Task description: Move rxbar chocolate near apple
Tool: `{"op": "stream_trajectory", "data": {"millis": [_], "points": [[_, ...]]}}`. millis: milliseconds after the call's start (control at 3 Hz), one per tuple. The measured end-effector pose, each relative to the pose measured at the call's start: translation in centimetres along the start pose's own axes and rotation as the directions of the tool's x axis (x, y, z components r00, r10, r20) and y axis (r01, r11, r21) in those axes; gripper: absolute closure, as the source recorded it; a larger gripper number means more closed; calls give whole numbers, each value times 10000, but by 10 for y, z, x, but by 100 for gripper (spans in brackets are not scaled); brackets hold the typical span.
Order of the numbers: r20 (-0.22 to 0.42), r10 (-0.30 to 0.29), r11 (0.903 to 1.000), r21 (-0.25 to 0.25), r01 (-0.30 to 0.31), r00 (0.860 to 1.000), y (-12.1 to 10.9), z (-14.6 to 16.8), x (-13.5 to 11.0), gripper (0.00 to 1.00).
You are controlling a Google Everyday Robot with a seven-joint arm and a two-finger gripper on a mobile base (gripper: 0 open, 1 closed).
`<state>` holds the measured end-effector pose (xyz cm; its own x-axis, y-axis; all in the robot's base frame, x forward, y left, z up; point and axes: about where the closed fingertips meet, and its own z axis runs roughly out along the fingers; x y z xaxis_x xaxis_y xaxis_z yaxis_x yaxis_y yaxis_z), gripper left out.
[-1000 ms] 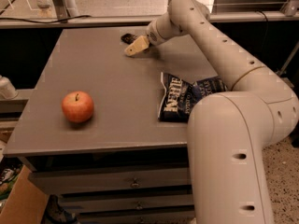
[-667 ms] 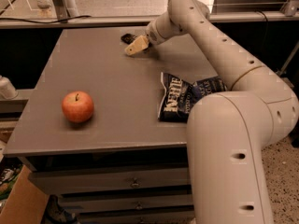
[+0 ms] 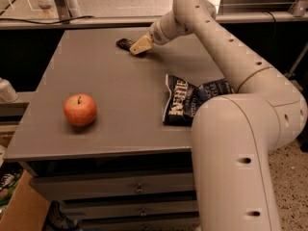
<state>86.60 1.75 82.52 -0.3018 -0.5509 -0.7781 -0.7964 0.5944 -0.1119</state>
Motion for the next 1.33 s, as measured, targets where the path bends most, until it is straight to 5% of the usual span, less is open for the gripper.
{"op": "stream_trajectory", "data": {"millis": [667,1000,1333], "points": [[3,-1,10000,-1,1,10000,0,-2,-2,100],[856,-513,9979,-347,544,9950,19,-43,-32,100],[2124,-989,9904,-742,1170,9722,47,-112,-67,100]]}}
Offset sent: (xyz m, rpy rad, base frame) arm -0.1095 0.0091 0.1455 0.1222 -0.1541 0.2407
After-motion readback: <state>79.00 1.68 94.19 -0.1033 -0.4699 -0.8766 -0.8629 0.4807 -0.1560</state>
